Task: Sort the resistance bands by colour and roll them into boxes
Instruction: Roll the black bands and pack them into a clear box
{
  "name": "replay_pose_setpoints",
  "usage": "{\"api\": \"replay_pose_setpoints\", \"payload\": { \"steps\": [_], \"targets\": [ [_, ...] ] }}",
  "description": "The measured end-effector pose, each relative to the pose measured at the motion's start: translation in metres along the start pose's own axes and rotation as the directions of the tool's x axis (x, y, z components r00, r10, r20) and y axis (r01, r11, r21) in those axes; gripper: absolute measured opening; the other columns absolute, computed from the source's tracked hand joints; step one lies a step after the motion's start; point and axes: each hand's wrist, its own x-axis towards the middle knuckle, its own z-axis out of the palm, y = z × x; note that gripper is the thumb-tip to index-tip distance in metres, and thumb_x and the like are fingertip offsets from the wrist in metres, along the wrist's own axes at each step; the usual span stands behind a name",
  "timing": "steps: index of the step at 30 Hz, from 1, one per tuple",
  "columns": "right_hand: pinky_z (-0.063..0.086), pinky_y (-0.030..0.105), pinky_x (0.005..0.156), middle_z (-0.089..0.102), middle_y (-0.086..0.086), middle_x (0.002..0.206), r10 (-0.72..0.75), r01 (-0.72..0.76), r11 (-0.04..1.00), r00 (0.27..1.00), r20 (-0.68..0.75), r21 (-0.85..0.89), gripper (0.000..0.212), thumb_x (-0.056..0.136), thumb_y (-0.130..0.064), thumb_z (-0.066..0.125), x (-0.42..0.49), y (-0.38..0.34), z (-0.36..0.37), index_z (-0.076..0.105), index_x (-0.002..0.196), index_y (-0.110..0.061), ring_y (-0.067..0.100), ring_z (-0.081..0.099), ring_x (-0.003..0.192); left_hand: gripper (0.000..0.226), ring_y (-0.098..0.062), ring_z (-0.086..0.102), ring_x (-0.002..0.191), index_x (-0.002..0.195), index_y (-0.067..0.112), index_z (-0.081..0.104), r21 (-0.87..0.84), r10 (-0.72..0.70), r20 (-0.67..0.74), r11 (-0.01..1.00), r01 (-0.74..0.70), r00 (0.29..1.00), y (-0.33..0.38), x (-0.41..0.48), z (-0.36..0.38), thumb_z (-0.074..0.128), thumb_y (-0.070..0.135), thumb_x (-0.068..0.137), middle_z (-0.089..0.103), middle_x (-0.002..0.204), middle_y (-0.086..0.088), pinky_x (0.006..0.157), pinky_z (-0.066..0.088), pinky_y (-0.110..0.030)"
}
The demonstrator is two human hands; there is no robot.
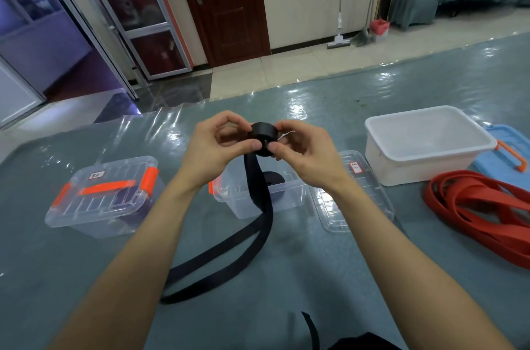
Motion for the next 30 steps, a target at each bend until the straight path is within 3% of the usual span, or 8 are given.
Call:
{"api": "replay_pose_setpoints", "payload": {
  "steps": [5,8,14,18,20,23,27,30],
  "targets": [
    [0.062,0.045,0.092,0.077,0.023,0.105,0.110,-0.078,0.946,0.990,-0.084,0.314,0.027,0.099,-0.002,0.073,-0.006,0.001,0.016,0.068,0.125,0.002,0.030,0.077,0.084,0.033,-0.033,0.082,0.101,0.105,0.017,0.069,-0.240,-0.033,-0.121,0.971,0.003,0.992,-0.012,-0.009,0.018,0.092,0.014,0.081,0.084,0.105,-0.015,0.091,0.065,-0.037],
    [0.062,0.041,0.096,0.078,0.023,0.108,0.164,-0.128,0.911,0.985,-0.060,0.392,0.026,0.101,-0.003,0.071,-0.011,0.004,0.022,0.067,0.127,0.002,0.029,0.077,0.087,0.033,-0.031,0.082,0.102,0.106,0.022,0.071,-0.211,-0.042,-0.089,0.977,0.022,0.995,-0.015,-0.010,0.017,0.092,0.011,0.082,0.084,0.106,-0.013,0.089,0.064,-0.031],
    [0.065,0.038,0.079,0.076,-0.009,0.115,0.166,-0.164,0.986,0.980,0.109,-0.029,0.044,0.092,-0.023,0.085,-0.011,0.003,0.004,0.069,0.133,-0.023,0.018,0.078,0.076,0.035,-0.024,0.083,0.094,0.099,0.018,0.071,0.183,-0.095,0.126,0.981,0.071,0.987,-0.010,-0.004,-0.013,0.097,0.011,0.077,0.085,0.093,-0.006,0.091,0.066,-0.035],
    [0.060,0.032,0.073,0.077,-0.020,0.089,0.093,-0.046,0.974,0.974,0.207,-0.222,0.027,0.093,-0.022,0.084,-0.007,0.000,0.006,0.073,0.116,-0.033,0.011,0.076,0.075,0.035,-0.014,0.082,0.090,0.093,0.029,0.073,0.399,-0.082,0.253,0.917,-0.026,0.964,0.001,0.006,-0.017,0.100,0.015,0.075,0.084,0.090,0.005,0.087,0.066,-0.031],
    [0.063,0.042,0.081,0.076,-0.010,0.095,0.068,-0.043,0.984,0.988,0.136,-0.176,0.026,0.094,-0.019,0.083,-0.007,0.001,0.009,0.074,0.119,-0.019,0.016,0.076,0.080,0.035,-0.013,0.082,0.093,0.094,0.029,0.073,0.339,-0.066,0.263,0.940,-0.028,0.962,0.004,0.009,-0.016,0.099,0.015,0.076,0.084,0.093,0.005,0.088,0.065,-0.027],
    [0.064,0.051,0.087,0.077,0.002,0.086,0.064,-0.064,0.998,0.998,0.029,-0.002,0.027,0.094,-0.014,0.081,-0.007,0.002,0.008,0.073,0.120,-0.011,0.024,0.079,0.081,0.036,-0.023,0.082,0.102,0.103,0.025,0.074,0.116,-0.050,0.195,0.993,0.028,0.980,0.001,0.006,-0.016,0.098,0.016,0.078,0.084,0.104,-0.005,0.092,0.064,-0.029],
    [0.062,0.051,0.098,0.082,0.012,0.099,0.110,-0.100,0.962,0.994,-0.024,0.253,0.032,0.096,-0.017,0.079,-0.005,0.002,0.005,0.071,0.124,-0.008,0.031,0.081,0.089,0.039,-0.033,0.081,0.105,0.106,0.024,0.072,-0.175,-0.081,0.065,0.980,0.091,0.995,-0.010,-0.005,-0.003,0.096,0.022,0.075,0.083,0.110,-0.015,0.092,0.063,-0.031],
    [0.060,0.048,0.102,0.082,0.011,0.105,0.169,-0.152,0.919,0.985,-0.016,0.364,0.035,0.094,-0.021,0.078,-0.007,0.005,0.013,0.071,0.126,-0.009,0.034,0.081,0.093,0.035,-0.031,0.082,0.104,0.107,0.022,0.072,-0.192,-0.065,-0.016,0.980,0.061,0.998,-0.016,-0.007,0.007,0.094,0.018,0.080,0.084,0.108,-0.014,0.090,0.063,-0.030]
  ]
}}
